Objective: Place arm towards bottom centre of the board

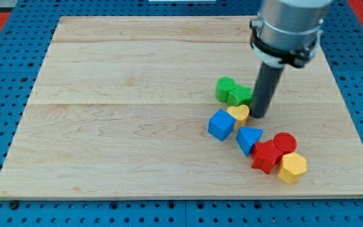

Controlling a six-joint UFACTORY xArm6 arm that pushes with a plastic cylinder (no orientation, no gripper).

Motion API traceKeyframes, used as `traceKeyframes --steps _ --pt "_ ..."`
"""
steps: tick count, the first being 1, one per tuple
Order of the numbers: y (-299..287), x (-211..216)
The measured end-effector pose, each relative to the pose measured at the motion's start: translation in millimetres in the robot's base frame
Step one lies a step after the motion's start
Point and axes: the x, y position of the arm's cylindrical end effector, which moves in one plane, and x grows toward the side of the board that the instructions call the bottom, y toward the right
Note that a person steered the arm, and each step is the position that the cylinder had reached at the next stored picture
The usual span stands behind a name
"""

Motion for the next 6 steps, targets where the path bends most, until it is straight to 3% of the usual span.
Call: traceKeyframes --steps 1,3,4,5,6 --pt "-27 -38" --pt "-139 -76" --pt "-154 -45" --pt "-195 38" --pt "-145 149"
